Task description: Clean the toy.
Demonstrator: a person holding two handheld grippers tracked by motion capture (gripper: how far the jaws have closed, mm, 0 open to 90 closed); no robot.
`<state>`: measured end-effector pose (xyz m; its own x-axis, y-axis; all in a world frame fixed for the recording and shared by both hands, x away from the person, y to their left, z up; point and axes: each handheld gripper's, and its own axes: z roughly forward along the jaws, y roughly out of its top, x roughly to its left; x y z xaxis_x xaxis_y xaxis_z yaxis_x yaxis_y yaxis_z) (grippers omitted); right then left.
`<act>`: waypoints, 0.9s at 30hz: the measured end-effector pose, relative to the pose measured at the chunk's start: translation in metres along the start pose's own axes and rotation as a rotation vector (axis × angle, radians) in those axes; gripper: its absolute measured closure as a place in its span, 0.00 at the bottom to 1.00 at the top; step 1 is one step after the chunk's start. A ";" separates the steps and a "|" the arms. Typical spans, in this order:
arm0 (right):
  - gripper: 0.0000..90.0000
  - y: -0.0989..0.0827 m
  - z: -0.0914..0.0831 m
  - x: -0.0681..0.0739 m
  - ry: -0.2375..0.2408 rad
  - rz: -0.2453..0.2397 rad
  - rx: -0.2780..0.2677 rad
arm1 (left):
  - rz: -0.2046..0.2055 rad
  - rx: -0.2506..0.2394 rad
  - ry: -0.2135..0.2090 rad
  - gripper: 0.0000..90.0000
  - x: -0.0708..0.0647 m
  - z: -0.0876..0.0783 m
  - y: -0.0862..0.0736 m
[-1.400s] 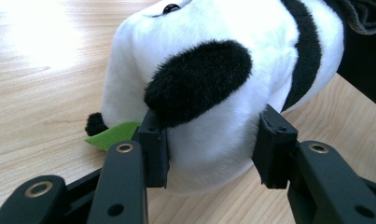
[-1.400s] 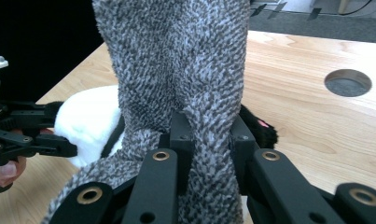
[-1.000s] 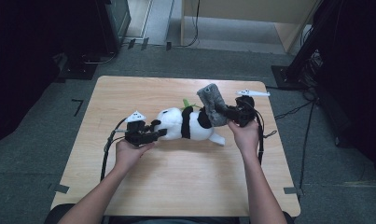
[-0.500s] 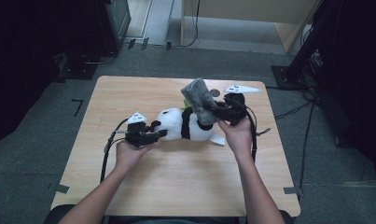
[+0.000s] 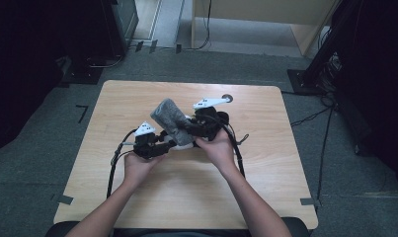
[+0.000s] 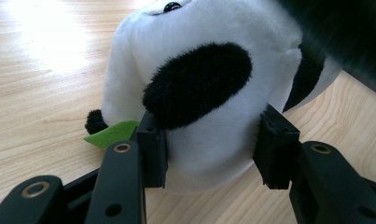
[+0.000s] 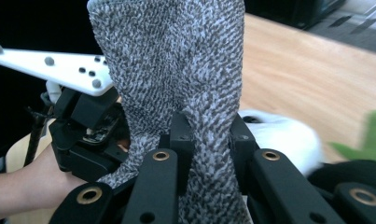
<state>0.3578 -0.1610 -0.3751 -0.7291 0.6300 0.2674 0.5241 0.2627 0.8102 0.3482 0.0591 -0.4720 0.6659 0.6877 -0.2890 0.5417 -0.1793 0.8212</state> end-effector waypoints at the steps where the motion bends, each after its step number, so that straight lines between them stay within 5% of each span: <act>1: 0.87 -0.002 0.005 0.001 0.009 -0.002 0.010 | -0.003 -0.003 0.000 0.59 -0.001 0.000 0.000; 8: 0.87 -0.018 0.031 -0.011 0.038 0.059 0.063 | -0.008 -0.001 -0.002 0.58 0.000 0.001 -0.001; 17: 0.87 -0.020 0.026 -0.022 0.006 0.037 0.070 | -0.005 0.000 -0.006 0.59 0.000 0.002 0.000; 27: 0.86 -0.023 0.008 -0.042 -0.043 0.077 0.061 | -0.015 0.013 -0.015 0.59 0.004 0.002 0.003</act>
<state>0.3799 -0.1871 -0.4091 -0.6671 0.6801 0.3041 0.6045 0.2556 0.7545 0.3534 0.0601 -0.4720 0.6651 0.6801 -0.3084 0.5581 -0.1782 0.8104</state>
